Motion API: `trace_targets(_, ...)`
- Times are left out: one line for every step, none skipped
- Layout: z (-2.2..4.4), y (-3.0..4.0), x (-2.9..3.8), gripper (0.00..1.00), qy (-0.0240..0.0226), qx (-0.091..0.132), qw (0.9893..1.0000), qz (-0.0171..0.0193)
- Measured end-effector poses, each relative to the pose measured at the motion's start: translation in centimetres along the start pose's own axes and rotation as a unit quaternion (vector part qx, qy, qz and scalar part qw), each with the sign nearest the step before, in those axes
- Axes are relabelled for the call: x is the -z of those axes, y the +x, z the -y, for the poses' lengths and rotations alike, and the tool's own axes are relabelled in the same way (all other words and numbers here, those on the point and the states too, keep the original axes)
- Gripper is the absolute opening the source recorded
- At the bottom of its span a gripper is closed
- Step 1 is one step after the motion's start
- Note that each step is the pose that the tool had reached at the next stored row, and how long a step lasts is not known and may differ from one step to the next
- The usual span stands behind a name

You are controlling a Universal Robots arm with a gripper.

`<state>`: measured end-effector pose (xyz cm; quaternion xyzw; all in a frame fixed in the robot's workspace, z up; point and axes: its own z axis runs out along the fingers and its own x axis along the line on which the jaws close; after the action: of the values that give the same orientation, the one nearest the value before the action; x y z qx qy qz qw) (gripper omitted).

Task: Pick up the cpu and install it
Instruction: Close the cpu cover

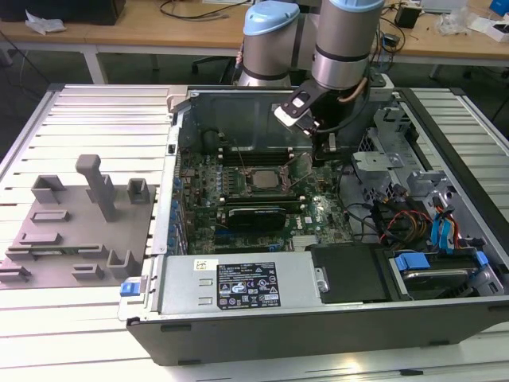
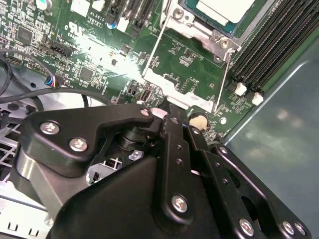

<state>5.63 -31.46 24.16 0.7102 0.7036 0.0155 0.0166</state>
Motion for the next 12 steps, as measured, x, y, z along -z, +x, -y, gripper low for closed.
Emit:
trace_targets(0.12, 0.0, 0.01, 0.11, 0.0, 0.0, 1.0, 0.0)
trace_targets(0.35, -0.01, 0.02, 0.11, 0.0, 0.0, 1.0, 0.0001)
trace_targets(0.73, 0.0, 0.01, 0.11, 0.0001, 0.0, 1.0, -0.0004)
trace_targets(1.05, -0.01, 0.04, 0.11, -0.0001, 0.0, 1.0, -0.0001)
trace_targets(1.36, -0.01, 0.06, 0.11, -0.0002, 0.0, 1.0, -0.0001)
trace_targets(1.6, -0.01, 0.07, 0.11, -0.0004, 0.0, 1.0, -0.0001)
trace_targets(1.81, -0.02, 0.08, 0.11, -0.0006, 0.0, 1.0, 0.0)
trace_targets(2.13, -0.02, 0.1, 0.11, -0.0009, 0.0, 1.0, -0.0001)
trace_targets(2.7, -0.03, 0.12, 0.11, -0.0015, 0.0, 1.0, -0.0001)
trace_targets(2.94, -0.03, 0.13, 0.11, -0.0018, 0.0, 1.0, -0.0001)
trace_targets(3.11, -0.03, 0.14, 0.11, -0.002, 0.0, 1.0, -0.0001)
trace_targets(3.28, -0.03, 0.15, 0.11, -0.0021, 0.0, 1.0, -0.0001)
